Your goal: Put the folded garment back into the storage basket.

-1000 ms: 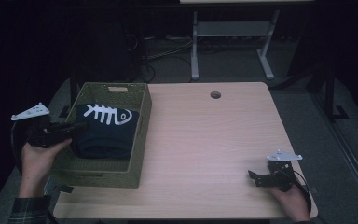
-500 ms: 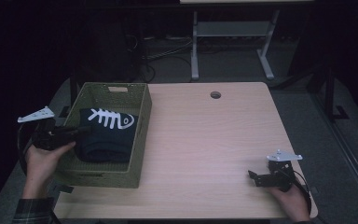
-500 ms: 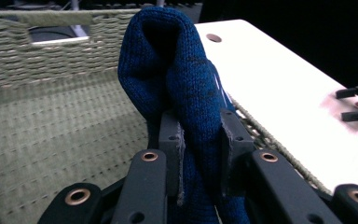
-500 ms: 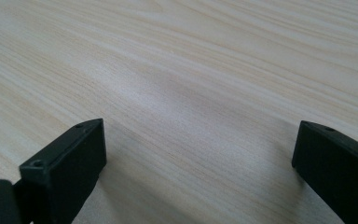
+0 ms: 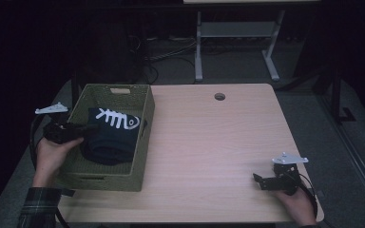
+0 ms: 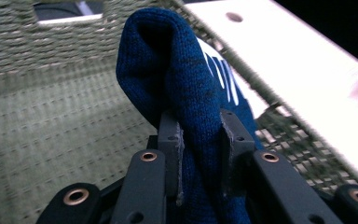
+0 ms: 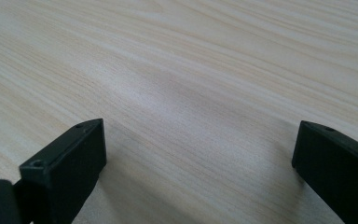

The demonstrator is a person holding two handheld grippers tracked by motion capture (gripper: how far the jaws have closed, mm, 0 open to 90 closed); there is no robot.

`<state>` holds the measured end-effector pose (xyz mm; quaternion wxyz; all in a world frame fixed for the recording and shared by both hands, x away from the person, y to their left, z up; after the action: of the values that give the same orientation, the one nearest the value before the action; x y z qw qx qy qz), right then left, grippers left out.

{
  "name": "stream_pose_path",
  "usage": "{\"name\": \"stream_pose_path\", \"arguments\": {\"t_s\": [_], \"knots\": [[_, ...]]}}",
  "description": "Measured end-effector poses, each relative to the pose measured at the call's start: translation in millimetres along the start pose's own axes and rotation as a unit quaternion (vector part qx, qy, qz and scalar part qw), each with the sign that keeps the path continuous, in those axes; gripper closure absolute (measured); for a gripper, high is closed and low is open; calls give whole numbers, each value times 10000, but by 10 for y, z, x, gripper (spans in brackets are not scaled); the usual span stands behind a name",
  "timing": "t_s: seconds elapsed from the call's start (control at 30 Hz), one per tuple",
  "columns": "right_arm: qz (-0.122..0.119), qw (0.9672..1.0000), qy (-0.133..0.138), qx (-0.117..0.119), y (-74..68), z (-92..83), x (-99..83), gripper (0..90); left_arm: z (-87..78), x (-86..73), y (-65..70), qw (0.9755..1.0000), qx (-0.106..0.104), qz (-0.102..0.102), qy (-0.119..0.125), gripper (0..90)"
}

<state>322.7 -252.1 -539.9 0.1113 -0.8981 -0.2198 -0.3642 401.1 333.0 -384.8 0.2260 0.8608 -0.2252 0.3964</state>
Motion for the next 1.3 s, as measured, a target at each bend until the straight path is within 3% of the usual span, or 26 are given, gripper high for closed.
{"name": "stream_pose_path", "arguments": {"t_s": [0.1,0.23,0.43,0.77,0.8,0.87,1.1,1.3], "knots": [[0,10000,0,0,0,0,0,25,34,-35,-61,9999,72,9,-106,722],[0,10000,1,0,0,0,0,25,111,-133,-211,9991,325,-72,-275,700],[-3,10000,2,0,0,0,0,25,152,-206,-299,9977,557,-57,-387,656],[0,10000,1,0,0,0,0,25,167,-253,-448,9925,1102,1,-533,511],[1,10000,0,0,0,0,0,25,145,-252,-477,9907,1247,-21,-546,469],[-1,10000,1,0,0,0,0,25,125,-250,-495,9893,1348,-7,-559,442],[1,10000,-1,0,0,0,0,25,28,-170,-428,9905,1335,22,-318,338],[-4,10000,2,0,0,0,1,25,54,-85,-228,9930,1164,118,-168,268]]}}
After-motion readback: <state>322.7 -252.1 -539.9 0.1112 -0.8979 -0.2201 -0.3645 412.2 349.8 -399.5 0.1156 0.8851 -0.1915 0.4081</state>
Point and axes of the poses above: each handheld gripper's, and its own axes: z roughly forward along the jaws, x roughly out of its top, y roughly to its right, the point moved 8 cm from there along z, roughly forward along the jaws, and after that the axes turned 1 degree about x, right-handed, at the moved point
